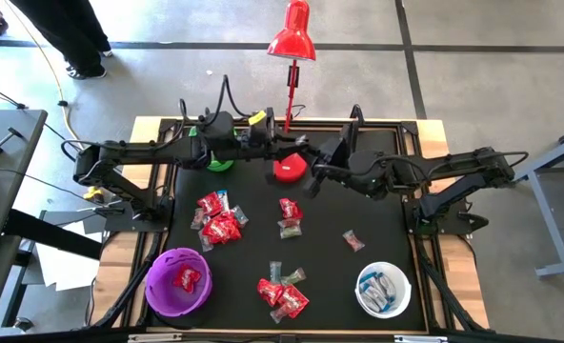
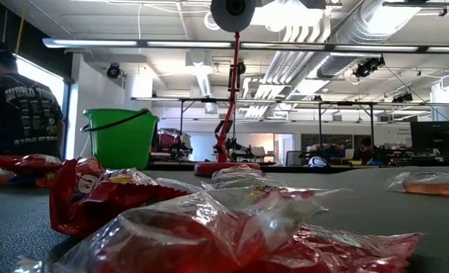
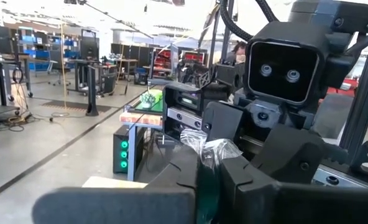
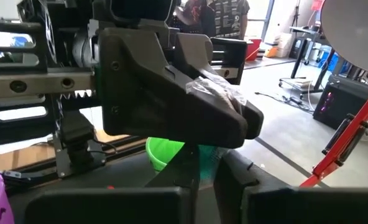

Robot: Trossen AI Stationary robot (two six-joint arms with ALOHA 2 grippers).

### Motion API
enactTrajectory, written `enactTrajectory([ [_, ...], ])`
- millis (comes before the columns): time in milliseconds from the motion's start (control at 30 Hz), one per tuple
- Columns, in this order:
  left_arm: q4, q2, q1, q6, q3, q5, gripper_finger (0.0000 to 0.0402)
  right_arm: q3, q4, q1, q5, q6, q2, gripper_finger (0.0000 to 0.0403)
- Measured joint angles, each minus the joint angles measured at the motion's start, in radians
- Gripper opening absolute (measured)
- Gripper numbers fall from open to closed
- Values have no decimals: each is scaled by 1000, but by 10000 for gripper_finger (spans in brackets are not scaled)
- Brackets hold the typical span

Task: Sort candy
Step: Put the blue gummy into the green bucket

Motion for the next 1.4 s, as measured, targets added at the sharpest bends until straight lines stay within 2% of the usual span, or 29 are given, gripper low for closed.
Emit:
enactTrajectory([
  [367,-52,-4,3,0,0,0,4,0,-64,0,11,-5,0,158],
  [533,-147,-34,34,0,0,-29,4,0,-119,1,41,-2,0,192],
  [733,-378,-137,85,0,0,-94,4,0,-183,1,98,54,0,197],
  [967,-808,-321,160,-23,0,-213,5,0,-362,0,98,242,0,197],
  [1200,-1193,-453,292,-110,-1,-220,5,0,-490,-44,82,528,0,197],
  [1400,-1399,-456,378,-108,-3,-218,5,0,-499,-115,64,609,0,197],
])
